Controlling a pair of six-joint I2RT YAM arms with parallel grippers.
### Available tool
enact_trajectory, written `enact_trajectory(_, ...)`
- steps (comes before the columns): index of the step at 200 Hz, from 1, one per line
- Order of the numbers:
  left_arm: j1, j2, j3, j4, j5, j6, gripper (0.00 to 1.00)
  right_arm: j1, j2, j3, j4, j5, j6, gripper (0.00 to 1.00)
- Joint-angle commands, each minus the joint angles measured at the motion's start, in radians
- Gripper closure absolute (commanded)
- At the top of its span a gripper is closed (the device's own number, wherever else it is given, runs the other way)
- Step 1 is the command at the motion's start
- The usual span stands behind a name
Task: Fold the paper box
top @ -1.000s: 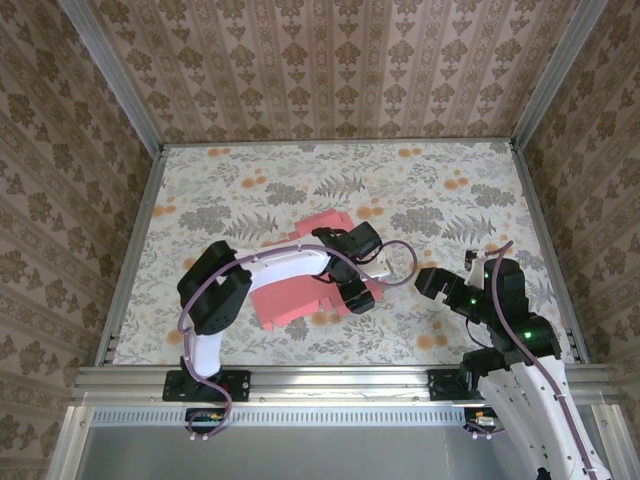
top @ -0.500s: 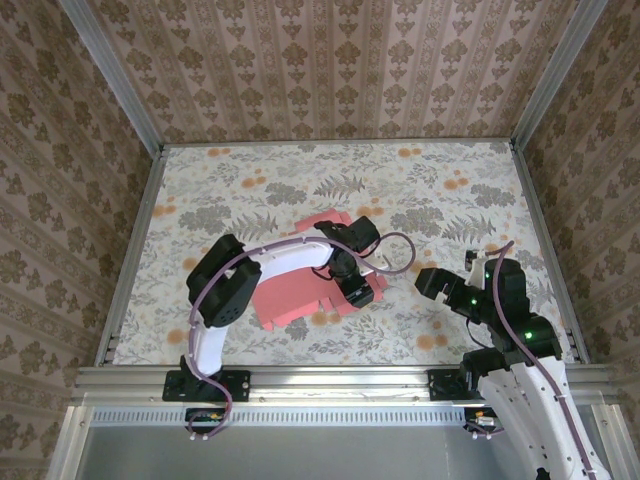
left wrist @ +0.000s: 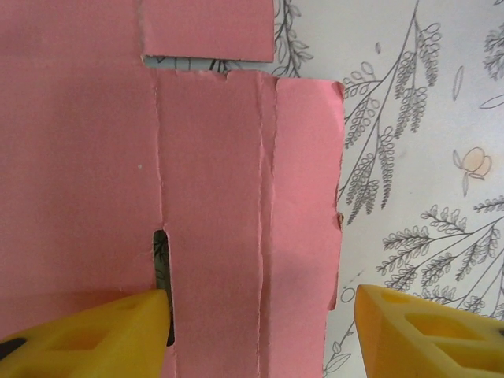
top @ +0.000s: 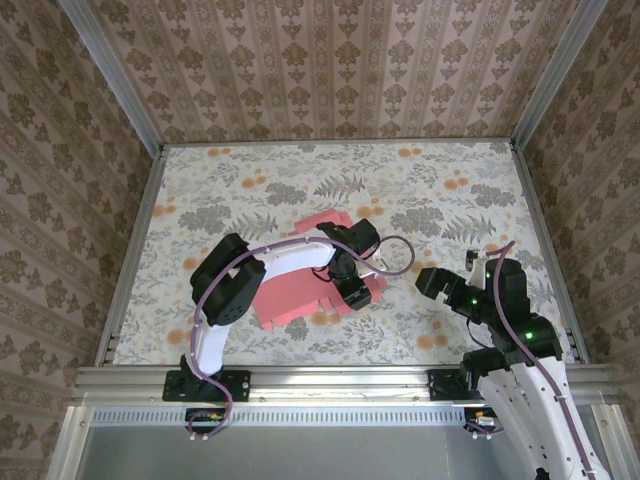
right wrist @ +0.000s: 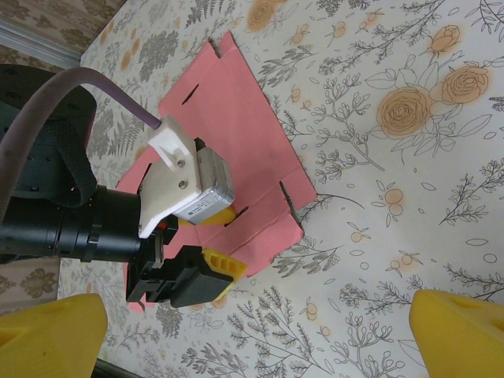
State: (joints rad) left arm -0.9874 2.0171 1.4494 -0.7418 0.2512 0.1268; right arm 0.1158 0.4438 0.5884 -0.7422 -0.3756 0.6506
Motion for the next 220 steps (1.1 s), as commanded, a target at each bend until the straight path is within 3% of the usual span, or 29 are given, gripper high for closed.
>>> enact_trajectory(1,-0.003,0.021,0.035,-0.037,-0.031,0.002,0.37,-0.004,-0.014,0.034,-0.023,-0.026,-0.012,0.0)
enact_trajectory(117,-0.043,0.051,0.052,-0.051,-0.161,0.026,0.33,-0.004,-0.02,0.017,-0.017,-0.036,-0.009,0.0)
enact_trajectory(177,-0.059,0.069,0.056,-0.05,-0.168,0.017,0.28,-0.005,-0.025,0.018,-0.017,-0.036,-0.012,0.0)
enact_trajectory(220,-0.062,0.078,0.055,-0.053,-0.167,0.017,0.39,-0.005,-0.024,0.015,-0.012,-0.037,-0.011,0.0)
